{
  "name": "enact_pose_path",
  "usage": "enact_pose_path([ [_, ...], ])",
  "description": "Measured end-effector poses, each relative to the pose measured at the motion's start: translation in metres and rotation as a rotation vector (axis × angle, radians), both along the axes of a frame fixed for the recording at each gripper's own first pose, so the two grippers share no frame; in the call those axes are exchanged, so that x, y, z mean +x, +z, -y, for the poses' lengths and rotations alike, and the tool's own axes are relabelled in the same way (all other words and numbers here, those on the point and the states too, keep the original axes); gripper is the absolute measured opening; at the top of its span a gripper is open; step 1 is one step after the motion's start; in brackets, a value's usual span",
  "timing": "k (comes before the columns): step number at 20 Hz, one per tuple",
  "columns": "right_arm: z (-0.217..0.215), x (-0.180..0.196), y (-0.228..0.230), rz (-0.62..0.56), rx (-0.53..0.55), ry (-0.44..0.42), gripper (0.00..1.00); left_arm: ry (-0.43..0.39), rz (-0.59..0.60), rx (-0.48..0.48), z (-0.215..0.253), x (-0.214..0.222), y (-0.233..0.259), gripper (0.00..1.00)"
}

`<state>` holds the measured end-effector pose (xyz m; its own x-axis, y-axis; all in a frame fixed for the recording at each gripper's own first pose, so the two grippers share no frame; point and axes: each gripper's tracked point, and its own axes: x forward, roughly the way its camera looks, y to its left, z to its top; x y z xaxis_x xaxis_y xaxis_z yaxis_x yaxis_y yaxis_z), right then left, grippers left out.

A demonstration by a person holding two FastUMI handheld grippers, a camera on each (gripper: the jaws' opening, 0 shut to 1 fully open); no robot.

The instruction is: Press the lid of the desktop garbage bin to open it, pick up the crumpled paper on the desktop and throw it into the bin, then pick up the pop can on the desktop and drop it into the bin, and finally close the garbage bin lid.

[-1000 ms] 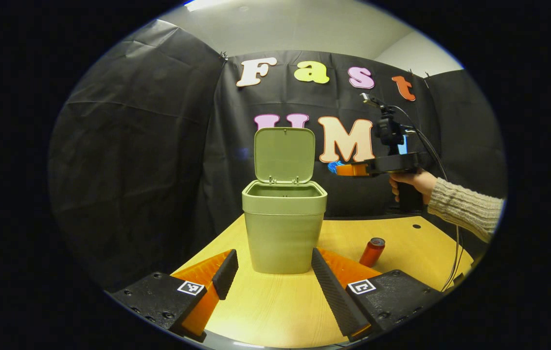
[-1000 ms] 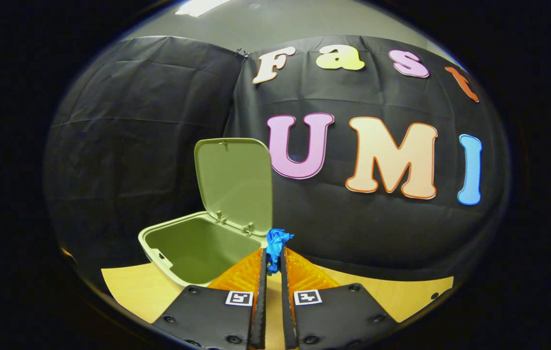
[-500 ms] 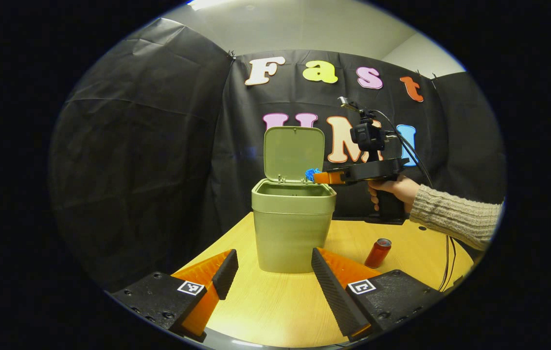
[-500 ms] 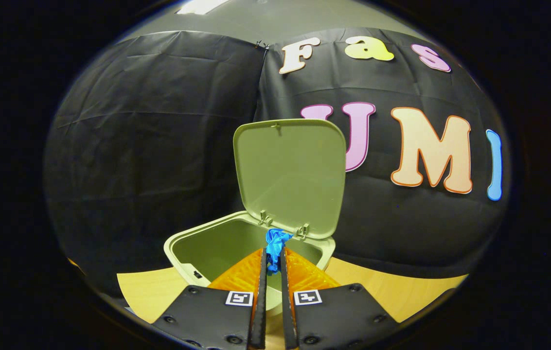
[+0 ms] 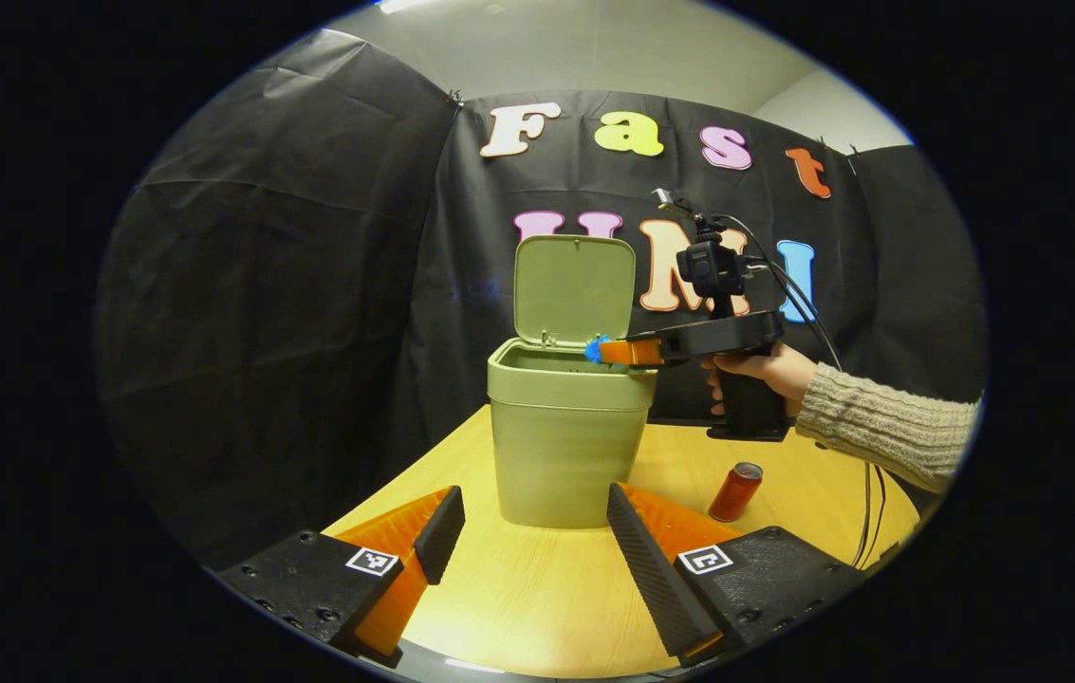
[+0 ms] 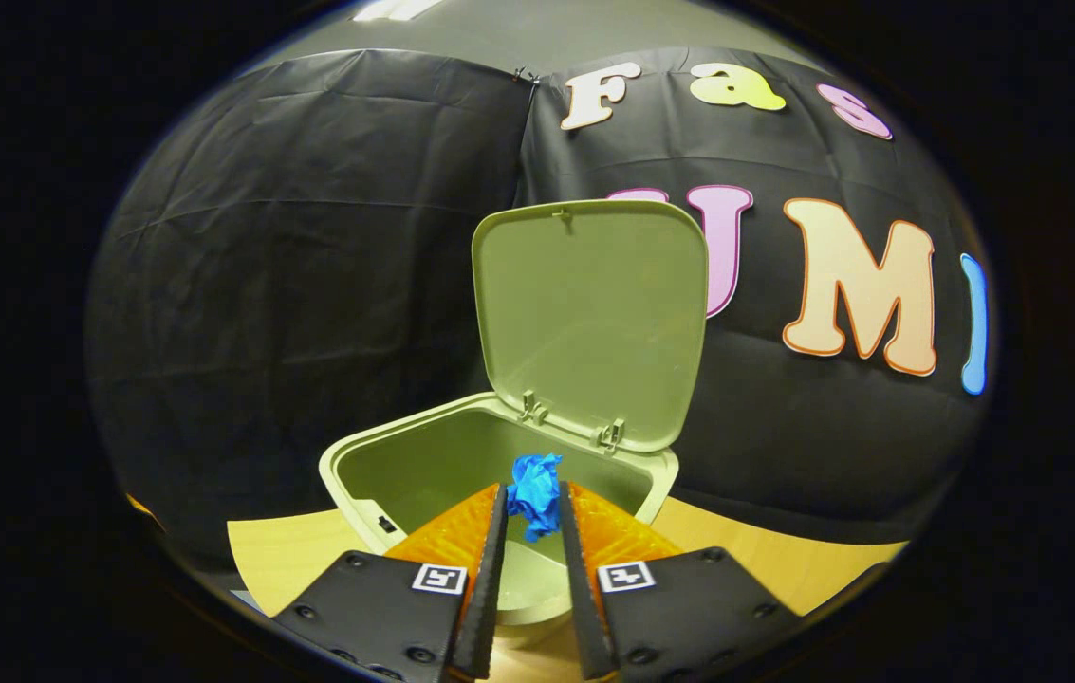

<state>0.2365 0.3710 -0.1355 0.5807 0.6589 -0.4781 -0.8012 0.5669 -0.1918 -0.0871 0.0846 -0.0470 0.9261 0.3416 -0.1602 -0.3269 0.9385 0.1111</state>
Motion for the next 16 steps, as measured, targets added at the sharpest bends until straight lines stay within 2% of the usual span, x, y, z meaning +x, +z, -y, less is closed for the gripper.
enact_pose_path([
  [1,0.001,0.0,-0.001,-0.008,-0.002,0.001,0.46,-0.008,-0.003,0.002,0.003,0.002,-0.002,0.91],
  [2,0.002,0.002,-0.002,-0.013,-0.002,0.002,0.46,-0.018,-0.005,0.004,0.006,0.004,-0.002,0.91],
  [6,0.009,0.003,0.009,0.021,0.019,-0.023,1.0,-0.071,-0.021,0.009,0.021,0.014,-0.009,0.91],
  [11,0.041,0.011,0.043,0.071,0.059,-0.084,0.98,-0.182,-0.047,0.01,0.049,0.031,-0.019,0.92],
  [16,0.11,0.016,0.07,0.123,0.094,-0.22,0.99,-0.312,-0.047,-0.011,0.081,0.052,-0.024,0.91],
])
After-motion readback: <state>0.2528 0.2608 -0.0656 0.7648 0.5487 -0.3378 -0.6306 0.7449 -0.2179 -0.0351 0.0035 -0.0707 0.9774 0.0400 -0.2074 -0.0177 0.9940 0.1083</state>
